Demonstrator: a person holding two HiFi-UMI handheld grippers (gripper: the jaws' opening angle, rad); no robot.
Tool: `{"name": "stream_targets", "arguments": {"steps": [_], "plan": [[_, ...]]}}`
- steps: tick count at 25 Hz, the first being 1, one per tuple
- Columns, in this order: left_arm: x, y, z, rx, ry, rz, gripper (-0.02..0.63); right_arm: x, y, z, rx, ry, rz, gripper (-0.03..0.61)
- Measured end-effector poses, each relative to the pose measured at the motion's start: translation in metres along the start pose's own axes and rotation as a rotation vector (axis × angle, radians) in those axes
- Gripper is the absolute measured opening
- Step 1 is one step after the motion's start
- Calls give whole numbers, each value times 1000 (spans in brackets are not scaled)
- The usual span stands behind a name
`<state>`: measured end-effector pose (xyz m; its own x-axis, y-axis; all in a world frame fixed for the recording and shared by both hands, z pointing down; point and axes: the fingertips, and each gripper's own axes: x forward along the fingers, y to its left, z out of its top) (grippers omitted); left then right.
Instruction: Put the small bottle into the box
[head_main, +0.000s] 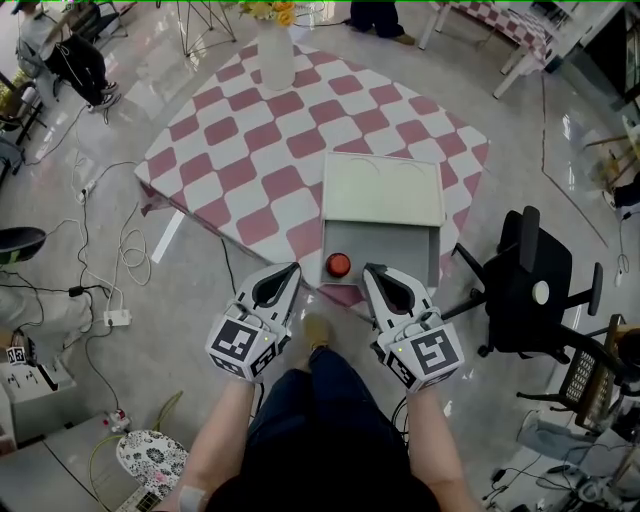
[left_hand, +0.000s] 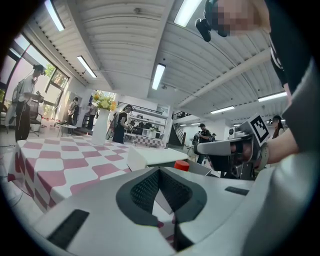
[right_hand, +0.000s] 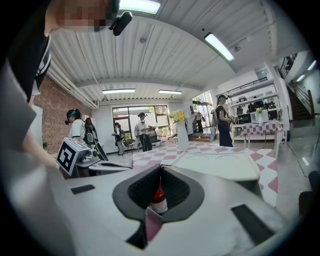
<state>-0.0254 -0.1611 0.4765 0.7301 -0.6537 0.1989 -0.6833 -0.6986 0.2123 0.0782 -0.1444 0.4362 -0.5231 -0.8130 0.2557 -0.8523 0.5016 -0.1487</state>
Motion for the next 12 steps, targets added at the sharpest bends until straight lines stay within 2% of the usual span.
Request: {"name": "stream_targets", "arguments": {"steps": [12], "plan": [[-19, -16, 18, 6, -40, 4, 9, -29, 11, 10, 59, -51, -22, 6]]}}
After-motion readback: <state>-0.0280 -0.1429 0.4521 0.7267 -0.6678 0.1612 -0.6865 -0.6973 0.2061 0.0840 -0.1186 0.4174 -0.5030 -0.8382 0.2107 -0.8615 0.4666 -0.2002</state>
